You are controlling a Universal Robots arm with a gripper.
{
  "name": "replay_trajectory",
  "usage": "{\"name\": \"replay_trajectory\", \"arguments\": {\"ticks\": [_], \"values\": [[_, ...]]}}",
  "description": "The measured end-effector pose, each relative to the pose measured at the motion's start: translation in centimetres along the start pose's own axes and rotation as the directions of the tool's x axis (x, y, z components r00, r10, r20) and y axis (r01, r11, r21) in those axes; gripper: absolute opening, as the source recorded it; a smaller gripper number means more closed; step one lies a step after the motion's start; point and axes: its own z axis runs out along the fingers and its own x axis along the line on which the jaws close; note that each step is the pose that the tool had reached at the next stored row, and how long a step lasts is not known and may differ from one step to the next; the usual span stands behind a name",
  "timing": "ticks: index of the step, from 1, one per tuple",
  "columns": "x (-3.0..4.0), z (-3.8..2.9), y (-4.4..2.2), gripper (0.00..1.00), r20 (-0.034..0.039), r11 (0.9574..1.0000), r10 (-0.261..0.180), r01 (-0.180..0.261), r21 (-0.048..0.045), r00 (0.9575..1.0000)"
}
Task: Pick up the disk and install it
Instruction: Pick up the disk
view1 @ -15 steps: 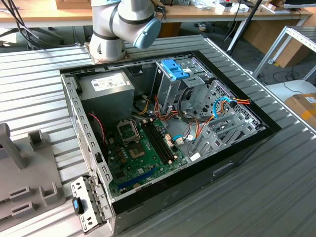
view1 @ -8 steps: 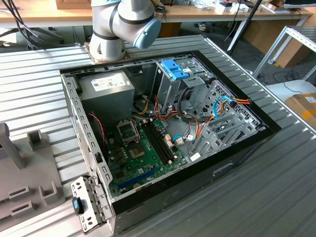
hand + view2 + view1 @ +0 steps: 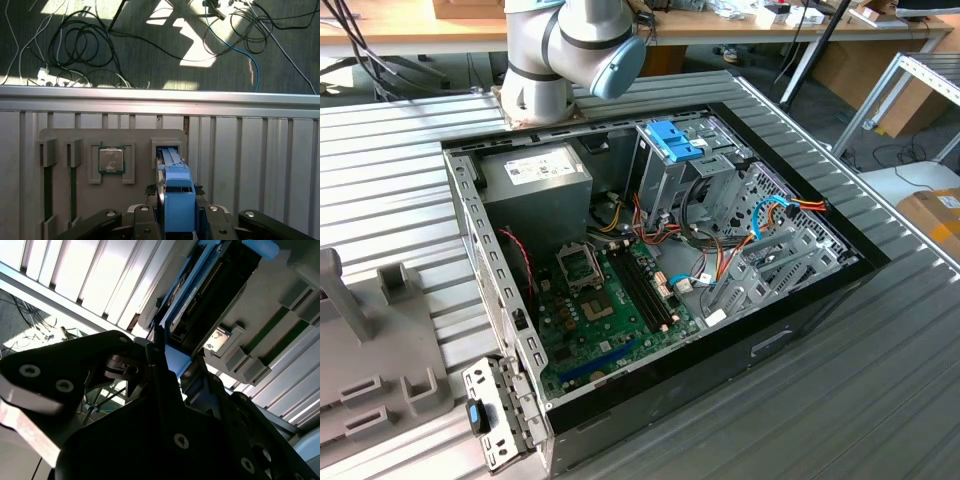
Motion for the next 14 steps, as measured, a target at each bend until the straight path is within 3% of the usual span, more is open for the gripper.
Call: {"name": "replay_trajectory", "arguments": {"ticks": [8, 9, 10, 14], "values": [[0.00, 0.01, 0.00, 0.37, -0.0004, 1.0000, 0.000, 0.000, -0.0002, 1.0000], [0.01, 0.02, 0.00, 0.37, 0.0012, 1.0000, 0.000, 0.000, 0.0000, 1.0000], [0.01, 0.03, 0.01, 0.37, 0.0118, 1.0000, 0.000, 0.000, 0.0006, 0.9999], [0.02, 0.01, 0.00, 0.37, 0.0083, 1.0000, 0.000, 0.000, -0.0003, 1.0000]]}}
